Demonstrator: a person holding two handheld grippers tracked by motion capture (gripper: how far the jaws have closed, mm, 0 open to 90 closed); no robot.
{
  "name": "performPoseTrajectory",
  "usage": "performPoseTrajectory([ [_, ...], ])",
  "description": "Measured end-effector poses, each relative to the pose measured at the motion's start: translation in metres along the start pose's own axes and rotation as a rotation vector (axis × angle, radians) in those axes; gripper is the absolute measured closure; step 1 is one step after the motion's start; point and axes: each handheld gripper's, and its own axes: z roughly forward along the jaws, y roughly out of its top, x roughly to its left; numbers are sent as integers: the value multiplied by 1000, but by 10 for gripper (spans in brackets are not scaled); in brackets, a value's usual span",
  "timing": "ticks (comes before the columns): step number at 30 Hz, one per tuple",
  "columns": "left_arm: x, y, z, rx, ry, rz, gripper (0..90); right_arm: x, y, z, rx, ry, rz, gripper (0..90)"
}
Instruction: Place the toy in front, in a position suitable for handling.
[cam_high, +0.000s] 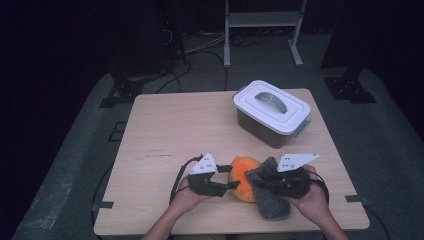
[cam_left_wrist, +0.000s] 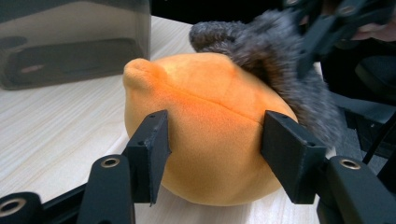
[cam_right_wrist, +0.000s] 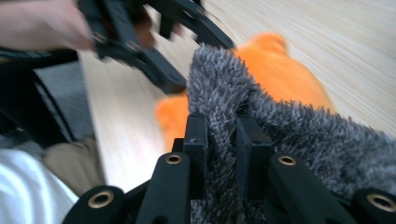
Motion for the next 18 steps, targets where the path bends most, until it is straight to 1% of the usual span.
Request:
performPoseTrajectory([
  [2,-1,1,1,-4,4,-4,425,6,4,2,-13,34,-10,757],
  [3,-1,1,1,-4,8,-7,425,8,4,3,-14,41,-13,757],
  [5,0,1,1,0,10,-12,424,12,4,8,9,49,-29,756],
  [7,1,0,2,2,8,-21,424,12,3,9,13,50,-28,756],
  [10,2,0,1,7,10,-18,422,6,-4,8,23,54,-11,757],
  [11,2,0,1,7,10,-18,421,6,-4,8,23,54,-11,757],
  [14,3,-1,1,6,7,-25,420,0,-8,4,33,53,2,757],
  [16,3,-1,2,3,6,-32,420,0,-7,4,33,51,6,757],
  [17,3,-1,2,3,8,-35,418,4,-5,6,27,59,-1,756],
  [18,3,-1,2,4,8,-36,418,4,-5,6,27,59,-1,756],
])
